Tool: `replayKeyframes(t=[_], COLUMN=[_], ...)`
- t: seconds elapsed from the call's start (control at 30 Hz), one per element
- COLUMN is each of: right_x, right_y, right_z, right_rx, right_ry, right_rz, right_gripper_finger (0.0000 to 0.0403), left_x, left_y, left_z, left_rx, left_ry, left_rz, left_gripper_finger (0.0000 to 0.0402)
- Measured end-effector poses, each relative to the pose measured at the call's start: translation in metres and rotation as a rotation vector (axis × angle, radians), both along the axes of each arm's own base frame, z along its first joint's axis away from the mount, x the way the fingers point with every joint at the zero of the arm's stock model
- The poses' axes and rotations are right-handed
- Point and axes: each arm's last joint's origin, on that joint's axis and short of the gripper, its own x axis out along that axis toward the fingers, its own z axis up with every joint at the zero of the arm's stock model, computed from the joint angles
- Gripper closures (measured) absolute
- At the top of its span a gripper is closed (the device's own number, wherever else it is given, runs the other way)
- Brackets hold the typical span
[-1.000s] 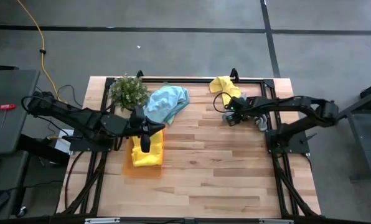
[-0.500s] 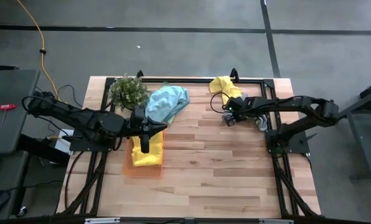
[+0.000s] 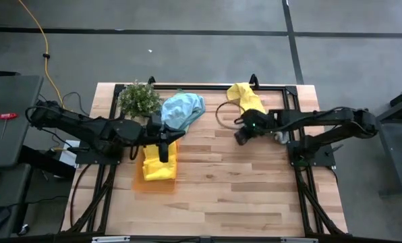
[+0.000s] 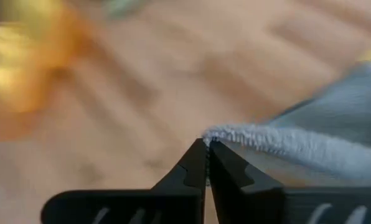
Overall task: Fold microfiber towels
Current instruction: Fold the gray microfiber towel
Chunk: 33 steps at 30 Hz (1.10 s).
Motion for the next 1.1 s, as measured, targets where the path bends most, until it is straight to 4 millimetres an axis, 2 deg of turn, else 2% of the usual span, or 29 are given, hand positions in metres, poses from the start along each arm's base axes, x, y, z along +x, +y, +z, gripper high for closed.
replayKeyframes(t=[0.17, 0.33, 0.5, 0.63, 0.73, 0.83, 1.1], right_x=[0.022, 0.039, 0.061, 0.074, 0.076, 0.076, 0.074], right_y=[0.036, 0.062, 0.079, 0.085, 0.085, 0.084, 0.075], right_z=[0.015, 0.014, 0.004, -0.005, -0.012, -0.012, -0.007], right_rx=[0.058, 0.114, 0.150, 0.187, 0.208, 0.221, 0.166], right_ry=[-0.259, -0.379, -0.486, -0.530, -0.498, -0.494, -0.502], right_rz=[0.121, 0.137, 0.119, 0.093, 0.100, 0.117, 0.127], right_gripper_finger=[0.0402, 0.0402, 0.0402, 0.0402, 0.0397, 0.0367, 0.0227], left_x=[0.021, 0.047, 0.072, 0.082, 0.085, 0.085, 0.085], left_y=[0.003, 0.003, -0.001, -0.003, -0.004, -0.005, -0.004], left_z=[-0.018, -0.041, -0.067, -0.086, -0.091, -0.092, -0.092], left_rx=[-0.031, -0.060, -0.085, -0.102, -0.112, -0.113, -0.101], left_ry=[0.063, 0.110, 0.144, 0.200, 0.220, 0.224, 0.225], left_rz=[-0.063, -0.151, -0.230, -0.265, -0.294, -0.301, -0.293], left_gripper_finger=[0.0401, 0.0401, 0.0401, 0.0401, 0.0401, 0.0401, 0.0402])
